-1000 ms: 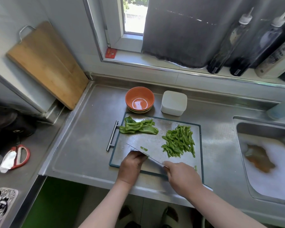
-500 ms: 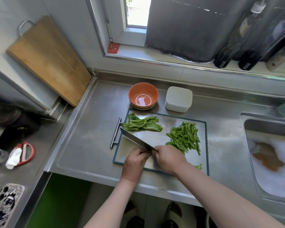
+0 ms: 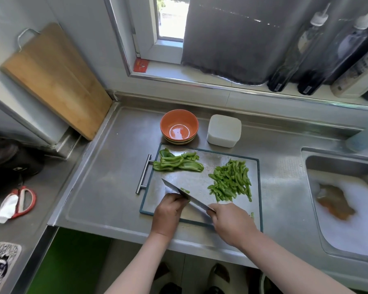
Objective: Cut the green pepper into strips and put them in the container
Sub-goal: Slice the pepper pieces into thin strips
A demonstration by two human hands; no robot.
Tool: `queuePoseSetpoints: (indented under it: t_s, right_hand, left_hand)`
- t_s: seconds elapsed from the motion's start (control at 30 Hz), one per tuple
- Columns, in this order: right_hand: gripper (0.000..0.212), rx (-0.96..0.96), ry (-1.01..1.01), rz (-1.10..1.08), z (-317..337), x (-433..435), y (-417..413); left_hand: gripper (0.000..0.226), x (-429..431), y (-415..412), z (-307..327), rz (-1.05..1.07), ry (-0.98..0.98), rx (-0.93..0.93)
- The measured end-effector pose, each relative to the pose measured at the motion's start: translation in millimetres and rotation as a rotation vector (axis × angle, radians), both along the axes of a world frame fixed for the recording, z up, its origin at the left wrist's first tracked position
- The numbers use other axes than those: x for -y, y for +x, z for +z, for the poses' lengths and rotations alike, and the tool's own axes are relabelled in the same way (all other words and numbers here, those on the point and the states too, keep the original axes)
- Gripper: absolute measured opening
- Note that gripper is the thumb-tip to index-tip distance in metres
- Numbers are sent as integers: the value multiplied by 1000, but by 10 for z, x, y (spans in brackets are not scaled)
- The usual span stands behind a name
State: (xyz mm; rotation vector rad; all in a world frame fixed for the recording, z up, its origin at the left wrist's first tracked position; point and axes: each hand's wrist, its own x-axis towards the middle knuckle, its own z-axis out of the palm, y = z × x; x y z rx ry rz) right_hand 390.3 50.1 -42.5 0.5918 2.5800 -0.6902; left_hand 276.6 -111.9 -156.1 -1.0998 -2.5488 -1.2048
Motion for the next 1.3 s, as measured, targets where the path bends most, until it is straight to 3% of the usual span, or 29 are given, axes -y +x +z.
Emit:
queuePoseSetpoints:
  t_s: [0.33,0.9,1.0,1.13,1.3]
  right_hand:
    - [27,26,-19,16,-122,191,-504]
    - [35,27,-23,-23,97,58,-89]
    - [31,33,-21,-21,56,94,-124]
    - [25,38,-37,-29,-64,172,-271]
    - [29,24,-55,-32,-128,219,-567]
  left_hand:
    - [11,-1,42,-11,56,-28,98]
    - [17,-11,5,-31,54,3,32]
    - [9,-7,5,-68,54,-3,15]
    - [21,-14,21,-109,55,-7,-9]
    - [16,-15,16,-101,49,4,1]
